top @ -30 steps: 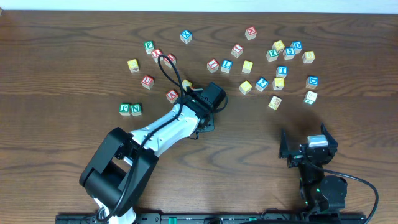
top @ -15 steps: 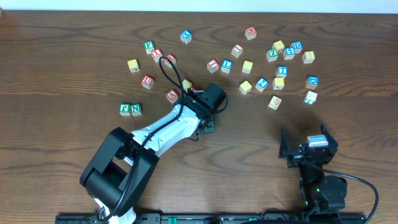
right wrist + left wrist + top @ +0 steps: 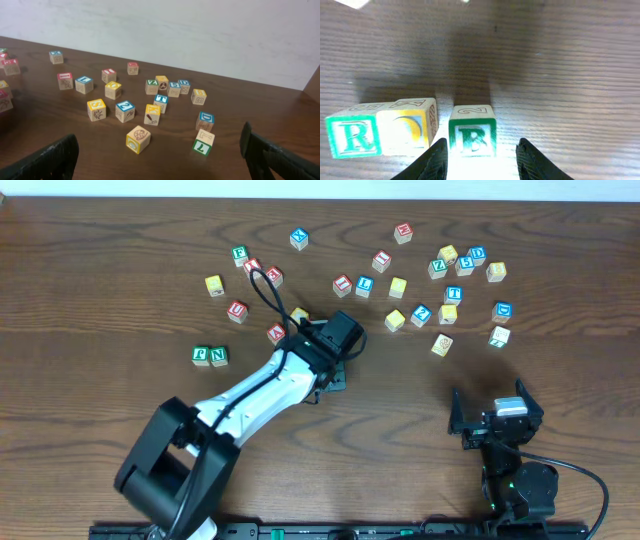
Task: Spell out ROBOT
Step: 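Lower the green B block beside the O block and open the left gripper, then raise the left gripper and retract it toward the left side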
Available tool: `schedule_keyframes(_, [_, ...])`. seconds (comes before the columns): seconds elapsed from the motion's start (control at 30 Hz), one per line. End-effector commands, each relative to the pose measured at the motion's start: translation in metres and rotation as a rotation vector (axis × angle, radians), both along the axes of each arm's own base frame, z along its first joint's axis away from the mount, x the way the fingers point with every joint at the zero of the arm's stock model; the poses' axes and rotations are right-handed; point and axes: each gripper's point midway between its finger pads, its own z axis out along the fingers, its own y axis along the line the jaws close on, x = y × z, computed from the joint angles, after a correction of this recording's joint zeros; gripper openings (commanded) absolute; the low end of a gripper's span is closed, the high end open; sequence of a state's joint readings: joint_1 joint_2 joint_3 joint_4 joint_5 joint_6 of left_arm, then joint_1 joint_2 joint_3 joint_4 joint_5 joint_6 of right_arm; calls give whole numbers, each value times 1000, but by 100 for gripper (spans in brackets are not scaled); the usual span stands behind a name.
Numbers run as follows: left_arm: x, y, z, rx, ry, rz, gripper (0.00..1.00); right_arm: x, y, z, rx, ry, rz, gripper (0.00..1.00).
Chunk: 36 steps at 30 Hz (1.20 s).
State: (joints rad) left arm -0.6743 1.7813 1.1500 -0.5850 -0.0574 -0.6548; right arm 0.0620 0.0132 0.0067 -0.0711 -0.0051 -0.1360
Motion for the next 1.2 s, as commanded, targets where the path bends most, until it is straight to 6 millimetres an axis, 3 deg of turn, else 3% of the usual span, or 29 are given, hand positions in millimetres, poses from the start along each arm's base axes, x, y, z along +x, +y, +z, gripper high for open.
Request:
schedule_keyframes(0.0, [-3,2,18,-14,-32,-27,44,0,-1,-2,8,6,-2,99])
schedule_keyframes(0.27, [-7,10,63,-25,-116,-136,52,0,-1,-2,8,6,-2,99])
schedule_keyframes(0.37, [-7,27,92,-29,-171,-161,56,0,-1,-2,8,6,-2,99])
schedule_keyframes(0.57, [-16,94,155,-17,-290,-115,64,0,-1,-2,8,6,-2,99])
schedule_keyframes(0.73, [-33,143,192,2,-387,-47,72,0,-1,-2,8,6,-2,99])
schedule_keyframes(0.87, [-49,152,211,-47,-443,-72,73,0,-1,-2,8,6,-2,99])
schedule_keyframes(1.03, [-54,153,214,-48,-450,-93,73,0,-1,-2,8,6,-2,99])
schedule_keyframes(1.1, [-53,153,212,-47,-443,-93,82,0,-1,-2,8,6,-2,99])
schedule_keyframes(1.17, [-52,152,210,-45,-433,-93,97,0,-1,-2,8,6,-2,99])
